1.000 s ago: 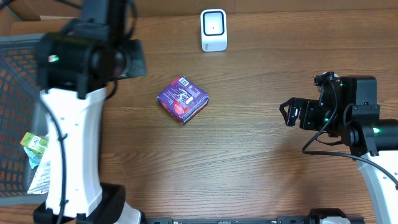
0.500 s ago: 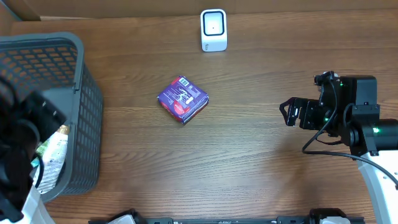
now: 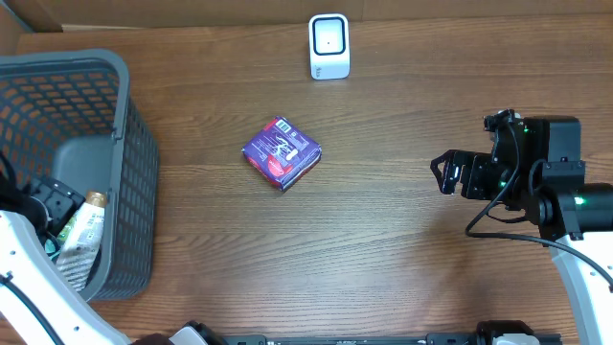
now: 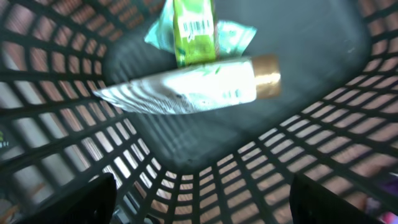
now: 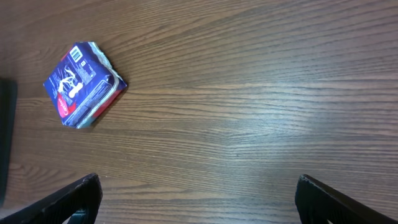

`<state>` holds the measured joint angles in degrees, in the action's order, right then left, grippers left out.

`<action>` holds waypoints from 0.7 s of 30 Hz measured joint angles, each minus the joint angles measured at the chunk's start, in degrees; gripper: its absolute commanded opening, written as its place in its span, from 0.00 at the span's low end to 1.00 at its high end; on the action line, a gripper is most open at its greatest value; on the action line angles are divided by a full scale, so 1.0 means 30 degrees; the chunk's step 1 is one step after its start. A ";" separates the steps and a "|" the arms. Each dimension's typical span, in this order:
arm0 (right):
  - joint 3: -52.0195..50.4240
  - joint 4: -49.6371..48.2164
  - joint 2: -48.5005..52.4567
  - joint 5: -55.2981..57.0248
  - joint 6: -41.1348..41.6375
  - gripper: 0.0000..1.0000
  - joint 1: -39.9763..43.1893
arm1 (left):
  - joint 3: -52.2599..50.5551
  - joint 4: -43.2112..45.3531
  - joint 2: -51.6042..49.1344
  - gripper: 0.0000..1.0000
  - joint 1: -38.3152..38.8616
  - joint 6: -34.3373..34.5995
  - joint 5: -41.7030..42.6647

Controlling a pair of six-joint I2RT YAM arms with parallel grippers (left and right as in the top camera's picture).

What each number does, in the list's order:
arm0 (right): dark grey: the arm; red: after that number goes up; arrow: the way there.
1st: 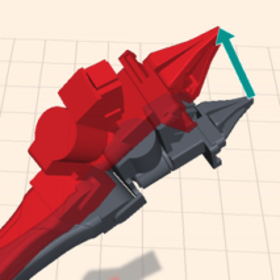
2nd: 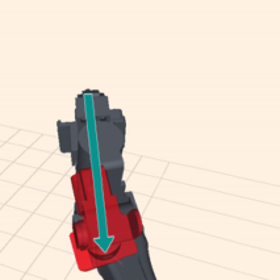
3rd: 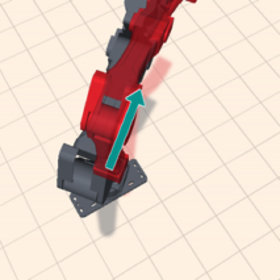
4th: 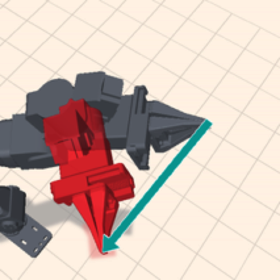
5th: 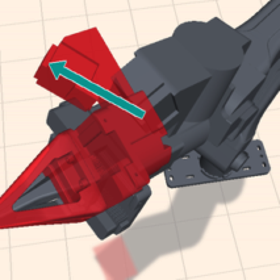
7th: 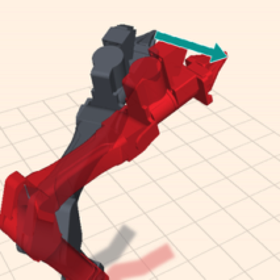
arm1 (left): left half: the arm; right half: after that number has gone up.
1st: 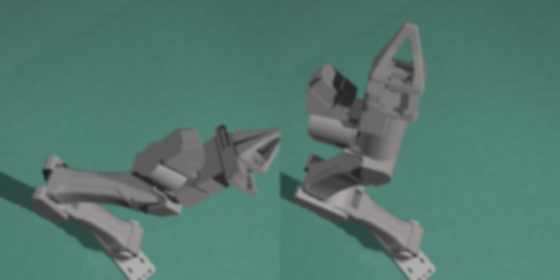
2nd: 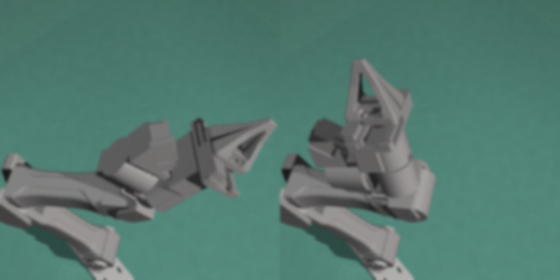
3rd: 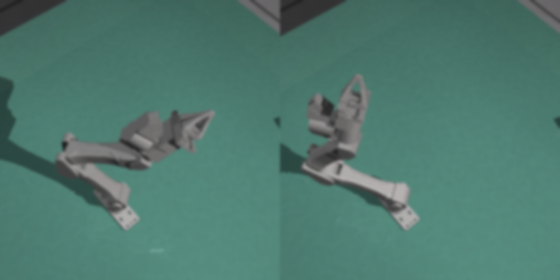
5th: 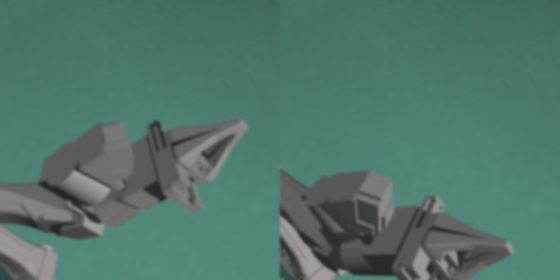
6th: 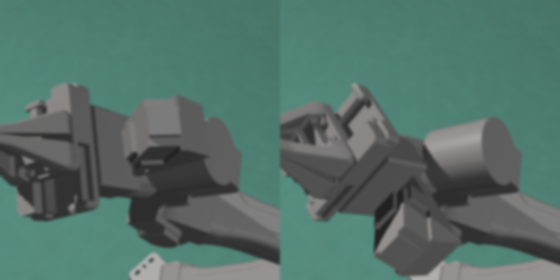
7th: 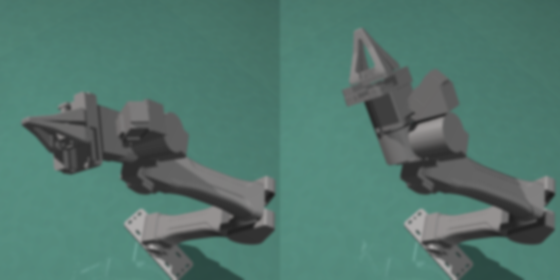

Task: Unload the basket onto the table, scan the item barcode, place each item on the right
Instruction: 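Reach the left gripper into the basket and grasp the white tube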

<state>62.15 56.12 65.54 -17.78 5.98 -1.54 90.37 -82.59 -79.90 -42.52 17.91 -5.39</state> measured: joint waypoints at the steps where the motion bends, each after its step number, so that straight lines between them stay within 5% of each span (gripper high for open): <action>1: 0.0000 -0.0058 0.0000 0.0000 0.0000 1.00 0.0000 | -0.0707 0.0379 0.0000 0.81 -0.0007 -0.0073 0.0015; 21: 0.0000 -0.0342 0.0656 -0.0007 0.0000 1.00 0.0000 | -0.9143 0.9530 0.0000 0.91 0.0000 -0.4051 0.0087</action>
<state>62.15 55.09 67.51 -17.80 5.98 -1.54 62.94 -54.00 -79.90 -42.52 5.76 -5.13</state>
